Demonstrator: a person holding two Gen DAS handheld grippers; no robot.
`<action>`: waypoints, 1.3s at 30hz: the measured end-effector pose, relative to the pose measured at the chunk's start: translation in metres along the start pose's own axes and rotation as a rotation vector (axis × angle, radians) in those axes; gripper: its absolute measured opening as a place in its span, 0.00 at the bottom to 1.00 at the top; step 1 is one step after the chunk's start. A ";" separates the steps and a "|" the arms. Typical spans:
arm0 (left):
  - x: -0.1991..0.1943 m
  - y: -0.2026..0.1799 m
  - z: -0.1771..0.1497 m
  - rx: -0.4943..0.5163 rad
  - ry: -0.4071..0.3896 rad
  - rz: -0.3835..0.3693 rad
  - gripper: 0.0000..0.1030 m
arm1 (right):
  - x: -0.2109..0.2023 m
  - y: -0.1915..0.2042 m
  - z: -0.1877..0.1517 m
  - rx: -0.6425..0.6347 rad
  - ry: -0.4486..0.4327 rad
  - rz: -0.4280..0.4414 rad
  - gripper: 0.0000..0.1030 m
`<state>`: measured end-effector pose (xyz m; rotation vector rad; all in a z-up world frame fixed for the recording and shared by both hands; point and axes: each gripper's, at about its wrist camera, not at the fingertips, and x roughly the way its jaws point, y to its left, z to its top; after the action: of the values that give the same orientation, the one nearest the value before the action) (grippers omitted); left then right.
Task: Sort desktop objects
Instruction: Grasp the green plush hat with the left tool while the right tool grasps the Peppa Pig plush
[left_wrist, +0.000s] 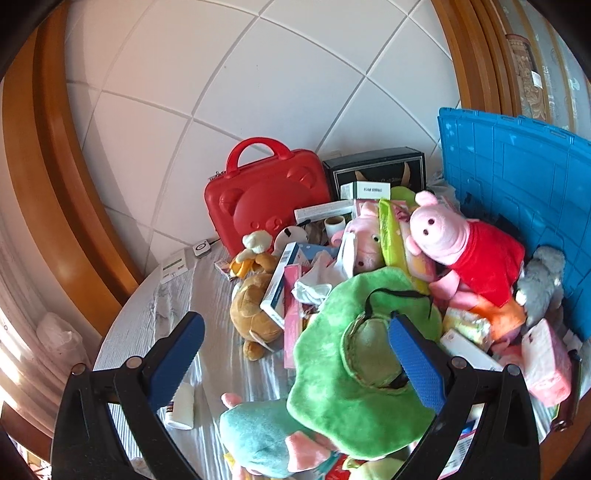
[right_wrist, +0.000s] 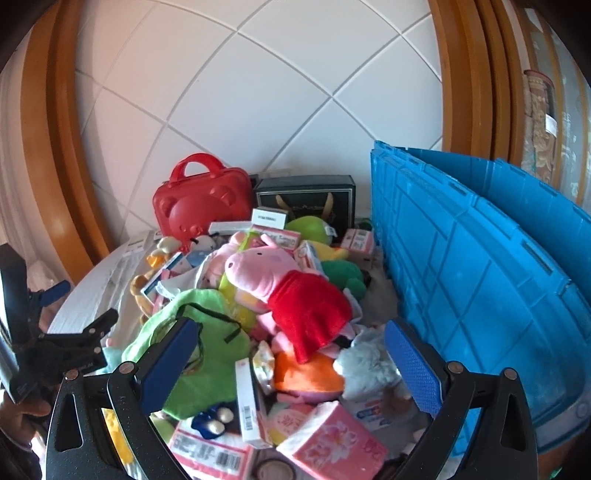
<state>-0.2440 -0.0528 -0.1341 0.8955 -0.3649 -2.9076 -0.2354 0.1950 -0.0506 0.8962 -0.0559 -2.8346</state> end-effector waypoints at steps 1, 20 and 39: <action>0.004 0.006 -0.006 0.006 0.010 -0.008 0.98 | 0.006 0.006 0.000 0.002 0.008 -0.002 1.00; 0.112 -0.018 -0.049 -0.052 0.242 -0.376 0.98 | 0.085 0.033 -0.005 -0.039 0.109 0.000 1.00; 0.124 -0.014 -0.044 -0.057 0.282 -0.497 0.25 | 0.194 0.030 0.008 -0.346 0.203 -0.089 1.00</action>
<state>-0.3217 -0.0657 -0.2404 1.5559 -0.0378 -3.1174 -0.3914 0.1317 -0.1519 1.1160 0.4948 -2.6902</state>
